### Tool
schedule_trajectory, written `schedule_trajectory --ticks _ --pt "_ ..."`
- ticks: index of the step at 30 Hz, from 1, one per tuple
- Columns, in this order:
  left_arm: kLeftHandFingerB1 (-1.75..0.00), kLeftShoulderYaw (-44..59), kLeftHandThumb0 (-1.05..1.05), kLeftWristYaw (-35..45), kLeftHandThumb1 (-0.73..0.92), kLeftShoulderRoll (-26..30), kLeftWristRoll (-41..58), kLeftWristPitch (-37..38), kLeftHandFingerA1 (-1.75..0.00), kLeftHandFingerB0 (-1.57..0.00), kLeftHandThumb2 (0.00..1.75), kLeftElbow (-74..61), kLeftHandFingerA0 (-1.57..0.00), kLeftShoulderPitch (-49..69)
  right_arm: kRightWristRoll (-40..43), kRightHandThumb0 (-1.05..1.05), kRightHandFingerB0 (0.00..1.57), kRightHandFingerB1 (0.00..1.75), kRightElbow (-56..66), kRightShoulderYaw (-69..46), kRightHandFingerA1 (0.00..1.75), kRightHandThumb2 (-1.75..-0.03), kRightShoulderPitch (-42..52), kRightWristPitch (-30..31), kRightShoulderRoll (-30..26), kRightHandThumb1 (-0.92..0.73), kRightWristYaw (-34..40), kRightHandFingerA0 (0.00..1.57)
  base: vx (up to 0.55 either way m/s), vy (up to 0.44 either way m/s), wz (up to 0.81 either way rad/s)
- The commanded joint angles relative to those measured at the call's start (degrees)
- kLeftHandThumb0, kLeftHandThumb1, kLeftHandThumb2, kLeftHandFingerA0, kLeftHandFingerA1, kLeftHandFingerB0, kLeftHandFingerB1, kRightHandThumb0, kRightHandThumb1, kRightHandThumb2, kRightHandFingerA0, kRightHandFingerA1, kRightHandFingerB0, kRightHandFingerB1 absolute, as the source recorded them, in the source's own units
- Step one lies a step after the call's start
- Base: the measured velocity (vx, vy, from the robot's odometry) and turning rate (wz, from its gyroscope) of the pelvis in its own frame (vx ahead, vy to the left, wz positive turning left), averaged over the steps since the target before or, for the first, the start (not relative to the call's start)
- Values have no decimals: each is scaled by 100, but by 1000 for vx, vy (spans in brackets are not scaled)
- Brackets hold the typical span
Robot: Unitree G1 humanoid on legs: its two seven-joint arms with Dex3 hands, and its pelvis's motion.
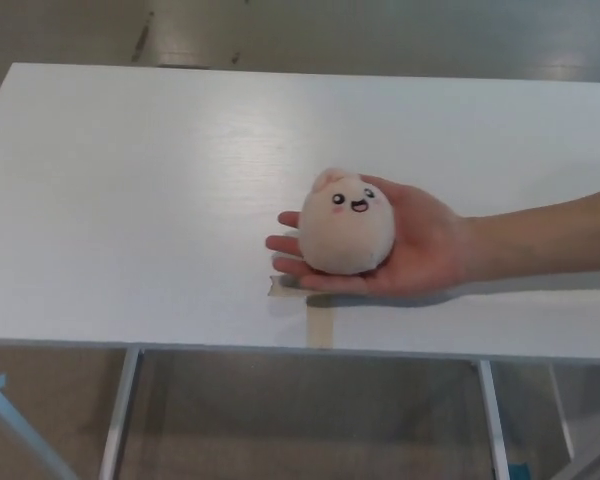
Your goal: Use the left hand to take the pink dumpling toy on a person's hand and put it on the desk.
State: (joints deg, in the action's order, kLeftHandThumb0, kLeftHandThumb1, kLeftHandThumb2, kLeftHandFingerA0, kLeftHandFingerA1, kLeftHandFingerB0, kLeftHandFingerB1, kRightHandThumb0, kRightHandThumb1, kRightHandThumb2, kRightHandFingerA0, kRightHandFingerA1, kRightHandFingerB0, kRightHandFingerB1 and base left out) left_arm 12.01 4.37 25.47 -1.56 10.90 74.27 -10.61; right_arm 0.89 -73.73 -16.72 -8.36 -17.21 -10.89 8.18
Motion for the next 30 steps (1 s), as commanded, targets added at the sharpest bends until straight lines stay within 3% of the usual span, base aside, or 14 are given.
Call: schedule_trajectory --ticks 1,11,17,18,22,30 --pt "-31 -63 -34 -13 52 44 -54 19 -39 -25 56 20 -45 16 114 -30 43 39 -39 -47 45 -59 32 -31 -14 -66 -135 56 0 0 0" --pt "-31 -63 -34 15 52 62 -19 24 -38 -26 55 14 -41 16 136 -30 43 39 -35 -79 45 -59 32 -18 -5 -66 -166 57 0 0 0" --pt "-31 38 -35 422 52 233 123 287 -37 -26 56 -266 -37 201 116 -30 43 39 -18 -59 45 -59 123 -41 -21 -66 -189 57 0 0 0" --pt "-38 223 -44 820 45 387 378 536 -43 -22 66 -787 -31 499 109 -30 43 39 -29 -56 45 -59 89 -16 -16 -66 -162 57 0 0 0" --pt "-38 790 -45 1491 42 536 1044 918 -43 -22 65 -2388 -30 1623 67 -29 43 39 -33 -18 45 -59 83 -20 -28 -66 -160 57 0 0 0" --pt "-39 1899 -47 2011 42 699 1895 649 -44 -22 65 -4748 -29 3326 40 -29 43 39 -39 6 45 -59 109 -7 -73 -65 -192 57 0 0 0"
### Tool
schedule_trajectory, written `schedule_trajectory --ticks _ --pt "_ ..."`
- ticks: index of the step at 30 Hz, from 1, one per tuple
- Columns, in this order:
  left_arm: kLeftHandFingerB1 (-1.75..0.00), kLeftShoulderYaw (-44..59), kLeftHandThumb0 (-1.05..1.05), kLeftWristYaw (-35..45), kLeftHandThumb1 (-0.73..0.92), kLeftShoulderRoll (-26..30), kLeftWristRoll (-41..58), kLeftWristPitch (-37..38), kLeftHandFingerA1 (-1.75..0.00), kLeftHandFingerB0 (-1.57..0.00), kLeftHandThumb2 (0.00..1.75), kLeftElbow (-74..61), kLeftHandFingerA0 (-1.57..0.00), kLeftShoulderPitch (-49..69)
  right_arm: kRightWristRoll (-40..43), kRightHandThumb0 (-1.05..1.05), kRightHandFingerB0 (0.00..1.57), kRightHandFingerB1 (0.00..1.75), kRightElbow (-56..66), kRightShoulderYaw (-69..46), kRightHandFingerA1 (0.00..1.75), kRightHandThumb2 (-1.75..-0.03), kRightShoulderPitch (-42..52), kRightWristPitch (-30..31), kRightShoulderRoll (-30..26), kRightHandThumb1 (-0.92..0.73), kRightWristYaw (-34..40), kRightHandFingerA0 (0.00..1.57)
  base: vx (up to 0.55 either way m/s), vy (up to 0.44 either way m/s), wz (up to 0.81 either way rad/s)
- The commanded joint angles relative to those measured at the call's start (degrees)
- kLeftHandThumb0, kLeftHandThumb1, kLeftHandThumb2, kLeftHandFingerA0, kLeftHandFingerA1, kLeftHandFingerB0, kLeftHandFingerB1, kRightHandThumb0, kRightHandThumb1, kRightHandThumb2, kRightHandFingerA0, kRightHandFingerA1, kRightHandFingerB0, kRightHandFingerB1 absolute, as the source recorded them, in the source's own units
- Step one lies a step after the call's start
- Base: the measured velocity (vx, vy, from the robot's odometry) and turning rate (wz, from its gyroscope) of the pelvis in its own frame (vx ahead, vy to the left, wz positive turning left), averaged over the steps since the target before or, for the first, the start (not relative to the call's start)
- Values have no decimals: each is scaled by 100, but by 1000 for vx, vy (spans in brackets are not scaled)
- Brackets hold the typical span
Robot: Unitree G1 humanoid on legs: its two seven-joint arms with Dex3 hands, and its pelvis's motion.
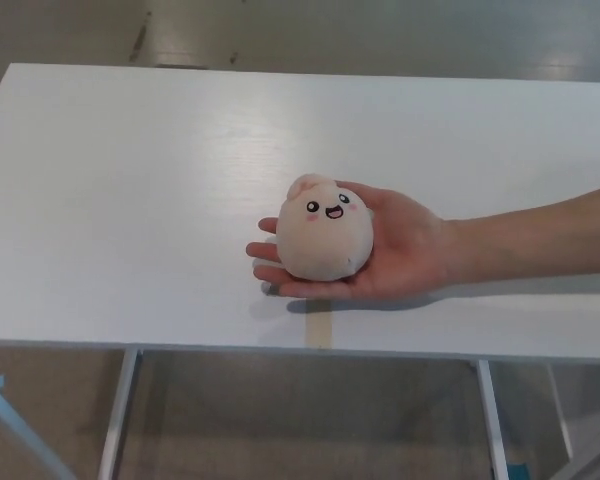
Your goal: Use the left hand to take the pink dumpling toy on a person's hand and put it on the desk.
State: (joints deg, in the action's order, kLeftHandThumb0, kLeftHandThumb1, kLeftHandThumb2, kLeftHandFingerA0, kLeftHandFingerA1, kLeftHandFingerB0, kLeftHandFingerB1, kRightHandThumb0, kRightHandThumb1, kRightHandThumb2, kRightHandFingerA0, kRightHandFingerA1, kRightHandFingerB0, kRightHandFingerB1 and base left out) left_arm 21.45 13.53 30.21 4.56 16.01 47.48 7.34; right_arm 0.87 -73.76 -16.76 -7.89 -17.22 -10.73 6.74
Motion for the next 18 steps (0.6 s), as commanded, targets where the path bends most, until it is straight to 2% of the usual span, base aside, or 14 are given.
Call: schedule_trajectory --ticks 1,3,6,11,18 --pt "-38 1146 -46 1096 41 243 1393 106 -44 -20 65 -2263 -29 1645 43 -29 43 39 -37 11 45 -59 45 7 -90 -66 -56 56 0 0 0" --pt "-38 1383 -46 1098 41 245 1515 22 -44 -20 65 -2542 -29 1791 46 -29 43 39 -37 10 45 -59 23 22 -92 -66 -65 56 0 0 0" --pt "-37 2264 -49 1026 38 282 1916 85 -45 -17 65 -3524 -25 2217 25 -29 43 39 -40 28 45 -59 -9 30 -114 -65 -45 56 0 0 0" --pt "-36 2924 -48 965 37 193 2314 103 -50 -15 65 -4352 -23 2278 28 -28 43 39 -51 32 45 -59 -22 49 -86 -66 -22 57 0 0 0" --pt "-38 3300 -56 929 39 161 2484 168 -56 -15 69 -4933 -24 1952 -1 -28 44 40 -42 66 45 -59 -63 49 -76 -65 6 58 0 0 0"
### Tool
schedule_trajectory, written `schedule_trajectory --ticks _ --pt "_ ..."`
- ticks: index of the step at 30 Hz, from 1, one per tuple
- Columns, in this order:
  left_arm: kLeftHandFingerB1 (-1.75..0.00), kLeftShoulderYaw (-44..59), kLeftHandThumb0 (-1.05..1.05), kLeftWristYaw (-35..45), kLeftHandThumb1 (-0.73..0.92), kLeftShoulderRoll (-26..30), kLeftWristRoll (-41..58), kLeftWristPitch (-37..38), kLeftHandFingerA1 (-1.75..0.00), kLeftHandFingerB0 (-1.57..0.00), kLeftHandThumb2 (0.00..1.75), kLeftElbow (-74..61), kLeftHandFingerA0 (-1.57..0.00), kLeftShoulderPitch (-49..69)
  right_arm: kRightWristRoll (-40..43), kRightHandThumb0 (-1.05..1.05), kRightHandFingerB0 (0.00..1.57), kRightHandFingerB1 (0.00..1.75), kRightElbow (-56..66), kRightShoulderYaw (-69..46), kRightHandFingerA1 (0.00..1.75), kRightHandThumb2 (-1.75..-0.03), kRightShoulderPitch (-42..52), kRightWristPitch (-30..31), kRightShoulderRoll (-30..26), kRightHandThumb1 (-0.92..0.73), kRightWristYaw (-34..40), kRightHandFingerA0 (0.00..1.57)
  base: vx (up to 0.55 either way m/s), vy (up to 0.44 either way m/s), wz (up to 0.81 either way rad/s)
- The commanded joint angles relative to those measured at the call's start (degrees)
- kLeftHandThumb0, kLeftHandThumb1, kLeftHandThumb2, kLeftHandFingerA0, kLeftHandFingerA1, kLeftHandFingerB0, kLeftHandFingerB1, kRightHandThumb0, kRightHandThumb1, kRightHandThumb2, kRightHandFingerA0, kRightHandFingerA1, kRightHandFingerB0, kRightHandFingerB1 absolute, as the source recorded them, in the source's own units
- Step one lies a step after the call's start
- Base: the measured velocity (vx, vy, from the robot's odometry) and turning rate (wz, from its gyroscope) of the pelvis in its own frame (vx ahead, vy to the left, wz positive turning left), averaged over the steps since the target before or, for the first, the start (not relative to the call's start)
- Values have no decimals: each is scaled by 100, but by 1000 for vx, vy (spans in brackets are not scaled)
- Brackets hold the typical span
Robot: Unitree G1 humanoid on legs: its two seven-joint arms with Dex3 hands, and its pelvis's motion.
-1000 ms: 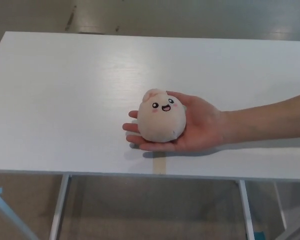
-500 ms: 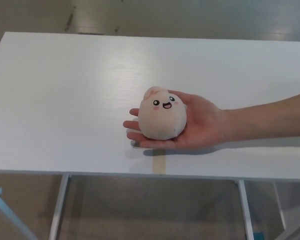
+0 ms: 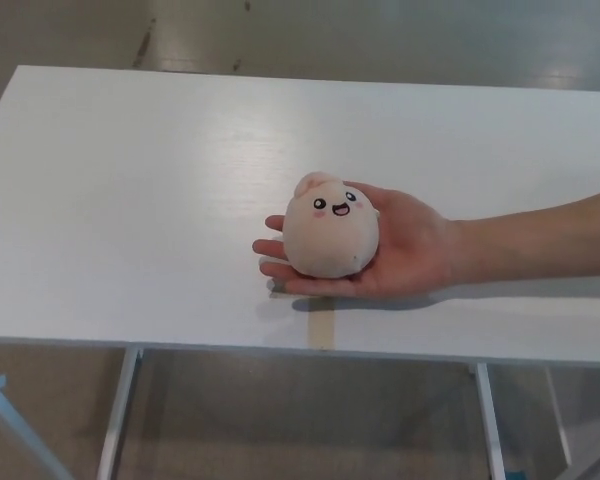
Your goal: Use the left hand to take the pink dumpling toy on a person's hand and put it on the desk.
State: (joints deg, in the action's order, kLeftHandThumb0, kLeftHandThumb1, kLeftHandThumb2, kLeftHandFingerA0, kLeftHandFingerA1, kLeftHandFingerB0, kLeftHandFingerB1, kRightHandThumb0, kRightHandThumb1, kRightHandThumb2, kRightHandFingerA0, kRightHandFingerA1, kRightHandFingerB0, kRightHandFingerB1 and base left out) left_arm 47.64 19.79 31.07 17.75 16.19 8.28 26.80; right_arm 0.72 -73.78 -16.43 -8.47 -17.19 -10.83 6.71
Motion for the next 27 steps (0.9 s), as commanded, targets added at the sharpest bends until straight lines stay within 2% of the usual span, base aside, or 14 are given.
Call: schedule_trajectory --ticks 1,8,10,11,12,13,14,15,16,17,18,19,27 --pt "-39 717 -65 285 43 111 1187 112 -52 -15 74 -1103 -26 -69 4 -28 44 40 -37 45 45 -59 -16 39 -57 -65 17 58 0 0 0" --pt "-40 545 -73 165 44 690 1154 -338 -56 -14 78 -1711 -23 -1004 32 -29 44 40 -34 54 45 -59 -99 29 -44 -66 -52 58 0 0 0" --pt "-40 133 -74 191 46 1175 887 -462 -52 -7 80 -1912 -11 -1575 62 -29 44 40 -33 36 45 -59 -116 45 -44 -66 -76 58 0 0 0" --pt "-40 24 -74 192 46 1289 826 -512 -52 -7 80 -1974 -11 -1709 65 -29 44 40 -33 34 45 -59 -109 48 -42 -66 -76 58 0 0 0" --pt "-50 -219 -38 198 27 1499 716 -609 -52 0 90 -2031 0 -1993 59 -29 44 40 -33 41 45 -59 -100 53 -34 -66 -69 58 0 0 0" --pt "-50 -343 -38 203 27 1598 662 -652 -52 0 90 -2036 0 -2140 54 -29 44 40 -34 46 45 -59 -99 56 -30 -66 -66 58 0 0 0" --pt "-31 -604 -78 215 46 1810 550 -779 -49 -9 80 -2052 -8 -2422 38 -29 43 39 -37 61 45 -59 -102 68 -26 -66 -59 58 0 0 0" --pt "-31 -645 -78 218 46 1843 531 -807 -49 -9 80 -2053 -8 -2467 36 -29 43 39 -38 64 45 -59 -103 70 -26 -66 -58 58 0 0 0" --pt "-32 -859 -70 240 42 1990 464 -907 -51 0 85 -2068 -9 -2666 35 -29 43 39 -39 65 45 -59 -106 72 -26 -66 -65 58 0 0 0" --pt "-32 -1116 -75 281 44 2151 416 -1027 -45 -8 78 -2078 -5 -2918 37 -29 43 39 -40 64 45 -59 -114 78 -29 -66 -70 58 0 0 0" --pt "-32 -1312 -75 307 44 2270 378 -1123 -45 -8 78 -2077 -5 -3115 41 -29 43 39 -41 64 45 -59 -120 82 -31 -66 -73 58 0 0 -10" --pt "-49 -1662 -36 339 25 2436 329 -1289 -51 0 87 -2086 0 -3494 47 -29 43 39 -42 63 45 -59 -123 92 -33 -66 -74 57 0 0 10" --pt "-46 -3252 -32 524 22 2909 146 -2259 -49 0 83 -2350 -1 -5355 60 -29 43 39 -50 71 45 -59 -100 82 -6 -66 -103 57 0 0 0"
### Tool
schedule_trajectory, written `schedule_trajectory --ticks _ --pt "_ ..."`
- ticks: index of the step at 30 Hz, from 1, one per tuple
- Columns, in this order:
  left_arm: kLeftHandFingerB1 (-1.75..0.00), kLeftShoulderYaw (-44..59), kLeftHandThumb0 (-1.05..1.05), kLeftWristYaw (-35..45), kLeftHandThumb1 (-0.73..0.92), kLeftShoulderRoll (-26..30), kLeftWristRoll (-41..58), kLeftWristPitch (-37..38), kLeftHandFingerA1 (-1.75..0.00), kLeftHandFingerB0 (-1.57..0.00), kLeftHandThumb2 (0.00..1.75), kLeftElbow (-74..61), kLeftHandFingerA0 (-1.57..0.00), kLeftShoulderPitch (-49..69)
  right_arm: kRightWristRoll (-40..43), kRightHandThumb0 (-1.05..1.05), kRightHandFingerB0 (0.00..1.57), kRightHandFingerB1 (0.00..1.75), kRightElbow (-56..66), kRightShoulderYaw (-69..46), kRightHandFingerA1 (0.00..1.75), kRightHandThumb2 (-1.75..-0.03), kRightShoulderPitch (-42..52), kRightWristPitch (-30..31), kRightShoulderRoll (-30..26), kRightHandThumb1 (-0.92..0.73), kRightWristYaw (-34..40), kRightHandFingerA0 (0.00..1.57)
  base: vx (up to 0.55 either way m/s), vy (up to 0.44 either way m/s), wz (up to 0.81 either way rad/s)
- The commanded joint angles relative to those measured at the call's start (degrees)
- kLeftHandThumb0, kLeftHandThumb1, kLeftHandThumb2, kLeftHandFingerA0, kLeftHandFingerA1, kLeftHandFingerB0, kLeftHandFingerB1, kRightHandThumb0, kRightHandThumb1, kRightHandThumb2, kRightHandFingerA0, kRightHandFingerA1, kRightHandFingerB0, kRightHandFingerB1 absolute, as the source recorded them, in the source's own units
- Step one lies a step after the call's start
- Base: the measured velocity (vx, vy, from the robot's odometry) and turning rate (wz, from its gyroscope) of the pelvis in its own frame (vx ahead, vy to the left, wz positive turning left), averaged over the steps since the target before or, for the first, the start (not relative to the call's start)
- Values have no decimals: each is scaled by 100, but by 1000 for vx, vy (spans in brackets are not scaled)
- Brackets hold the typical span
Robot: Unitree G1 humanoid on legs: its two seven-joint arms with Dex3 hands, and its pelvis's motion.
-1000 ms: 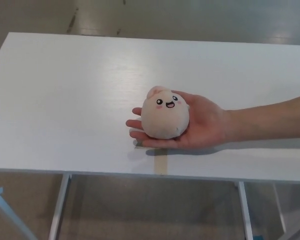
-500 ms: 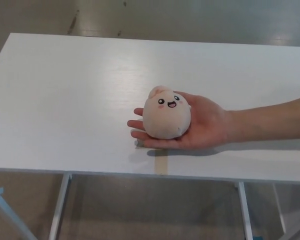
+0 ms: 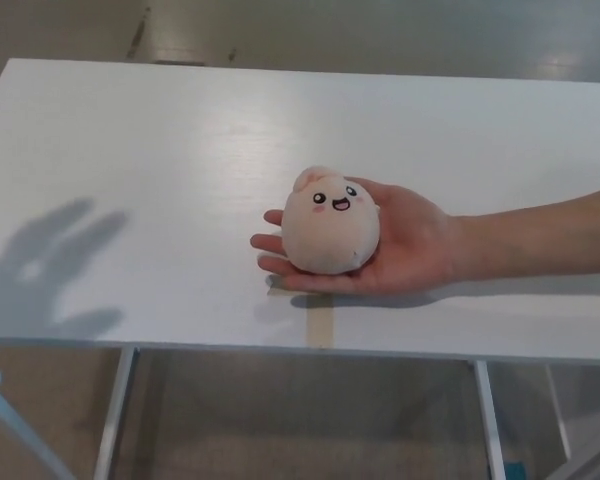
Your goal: Use the left hand to take the pink dumpling toy on a person's hand and put it on the desk.
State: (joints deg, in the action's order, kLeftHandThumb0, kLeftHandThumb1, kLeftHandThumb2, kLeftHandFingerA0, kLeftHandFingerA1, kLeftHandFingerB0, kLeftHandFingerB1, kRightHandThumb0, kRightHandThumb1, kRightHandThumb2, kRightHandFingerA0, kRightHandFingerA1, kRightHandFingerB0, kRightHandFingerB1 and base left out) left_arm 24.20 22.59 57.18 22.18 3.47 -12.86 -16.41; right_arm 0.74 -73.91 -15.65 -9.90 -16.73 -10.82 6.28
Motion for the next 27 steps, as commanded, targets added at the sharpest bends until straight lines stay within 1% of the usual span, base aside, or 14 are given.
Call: schedule_trajectory --ticks 1,2,6,7,9,12,13,15,22,27 --pt "-46 -1310 -32 289 22 190 -453 -1107 -49 0 83 -217 -1 -1461 56 -29 43 40 -41 -3 45 -59 43 26 -6 -66 -73 57 0 0 0" --pt "-46 -1642 -32 327 22 55 -608 -1163 -49 0 83 -156 -1 -1803 50 -29 43 40 -44 5 45 -59 39 22 -6 -66 -84 57 0 0 0" --pt "-47 -2342 -32 407 22 -293 -1005 -1274 -49 0 83 112 0 -2458 69 -29 43 39 -47 -10 45 -59 12 44 4 -66 -106 57 0 0 0" --pt "-47 -2342 -32 407 22 -293 -1005 -1274 -49 0 83 112 0 -2458 69 -29 43 39 -47 -10 45 -59 12 44 4 -66 -106 57 0 0 0" --pt "-47 -2886 -32 376 21 -611 -1394 -1384 -48 0 83 352 0 -2880 86 -29 43 39 -34 -23 45 -59 20 37 8 -66 -127 57 0 0 0" --pt "-47 -3237 -32 304 20 -860 -1691 -1403 -48 0 82 563 0 -3114 102 -29 43 40 -30 -37 45 -59 26 32 -3 -66 -166 58 0 0 0" --pt "-47 -3527 -32 258 19 -1060 -1963 -1403 -48 0 81 756 0 -3310 98 -29 43 39 -30 -32 45 -59 16 41 -17 -66 -190 58 0 0 0" --pt "-47 -3866 -33 272 18 -1241 -2289 -1448 -48 0 81 981 0 -3563 101 -29 43 39 -30 -36 45 -59 -5 53 -25 -66 -204 58 0 0 0" --pt "-47 -4678 -33 271 17 -1723 -3019 -1733 -48 0 81 1429 0 -4025 75 -29 43 39 -18 -13 45 -59 -21 51 -23 -66 -213 58 0 0 0" --pt "-47 -5142 -33 197 17 -2056 -3428 -1726 -48 0 81 1719 0 -4074 92 -29 43 39 -10 -20 45 -59 -43 66 5 -66 -237 57 0 0 0"
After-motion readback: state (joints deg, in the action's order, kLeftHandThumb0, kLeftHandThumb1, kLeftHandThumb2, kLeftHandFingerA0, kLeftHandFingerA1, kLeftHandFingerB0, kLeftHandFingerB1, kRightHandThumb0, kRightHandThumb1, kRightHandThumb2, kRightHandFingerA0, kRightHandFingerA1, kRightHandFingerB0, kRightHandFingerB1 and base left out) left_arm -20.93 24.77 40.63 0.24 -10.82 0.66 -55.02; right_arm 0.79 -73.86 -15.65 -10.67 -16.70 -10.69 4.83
